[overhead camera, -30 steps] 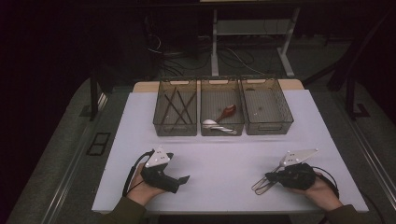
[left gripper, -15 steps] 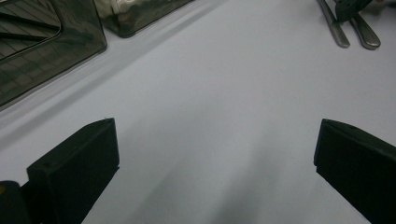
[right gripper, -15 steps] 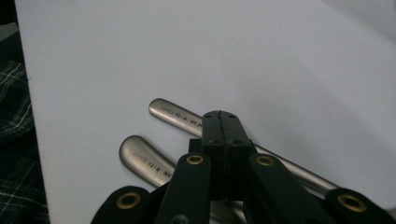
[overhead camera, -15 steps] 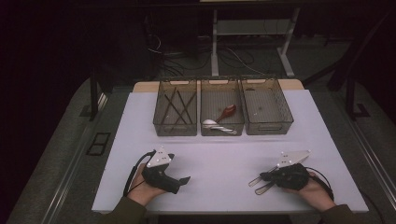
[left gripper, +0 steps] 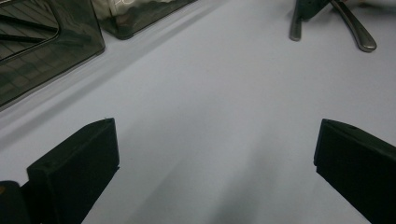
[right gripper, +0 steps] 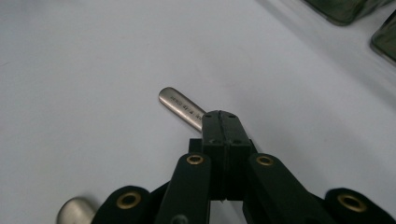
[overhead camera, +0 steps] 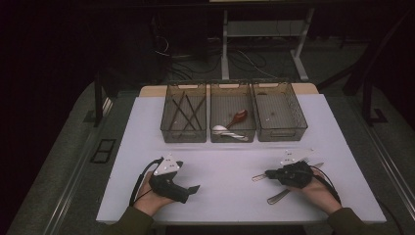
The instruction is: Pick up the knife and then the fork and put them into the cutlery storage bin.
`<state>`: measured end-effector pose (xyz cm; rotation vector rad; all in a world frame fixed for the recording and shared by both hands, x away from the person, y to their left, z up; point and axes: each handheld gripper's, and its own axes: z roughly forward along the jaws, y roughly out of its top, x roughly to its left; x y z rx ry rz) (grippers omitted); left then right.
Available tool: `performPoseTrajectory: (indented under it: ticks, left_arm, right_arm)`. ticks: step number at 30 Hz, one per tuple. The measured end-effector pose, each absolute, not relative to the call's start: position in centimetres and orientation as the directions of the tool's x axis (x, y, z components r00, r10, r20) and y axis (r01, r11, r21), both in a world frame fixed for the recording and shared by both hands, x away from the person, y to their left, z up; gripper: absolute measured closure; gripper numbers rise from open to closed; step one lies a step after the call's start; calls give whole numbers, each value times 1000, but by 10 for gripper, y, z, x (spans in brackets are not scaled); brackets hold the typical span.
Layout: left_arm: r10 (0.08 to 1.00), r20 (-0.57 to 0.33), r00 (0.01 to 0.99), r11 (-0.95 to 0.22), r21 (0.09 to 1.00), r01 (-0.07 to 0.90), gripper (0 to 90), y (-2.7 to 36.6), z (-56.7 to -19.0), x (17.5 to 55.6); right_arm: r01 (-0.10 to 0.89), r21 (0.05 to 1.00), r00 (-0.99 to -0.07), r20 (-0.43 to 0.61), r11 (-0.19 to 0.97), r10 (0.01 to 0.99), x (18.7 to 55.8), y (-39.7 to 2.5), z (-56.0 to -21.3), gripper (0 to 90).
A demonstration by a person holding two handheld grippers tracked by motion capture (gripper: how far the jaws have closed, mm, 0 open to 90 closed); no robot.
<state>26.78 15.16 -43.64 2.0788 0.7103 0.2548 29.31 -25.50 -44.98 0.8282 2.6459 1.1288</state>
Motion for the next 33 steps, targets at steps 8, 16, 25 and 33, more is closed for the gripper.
performPoseTrajectory:
  ticks: [8,16,25,33]
  left_arm:
    - [573,-87,815,-433,812,391,0,152,-436,268]
    - [570,-95,816,-429,813,394,0,152,-436,268]
    - [564,-103,820,-429,812,397,0,153,-437,269]
    - [559,-117,821,-424,810,405,0,153,-436,268]
  right_arm:
    - [431,702,-827,56,567,559,313,-247,-450,892]
    - [440,694,-808,29,570,588,331,-239,-449,892]
    - [459,684,-785,13,567,620,351,-233,-450,892]
    - [463,687,-783,23,559,621,355,-233,-450,891]
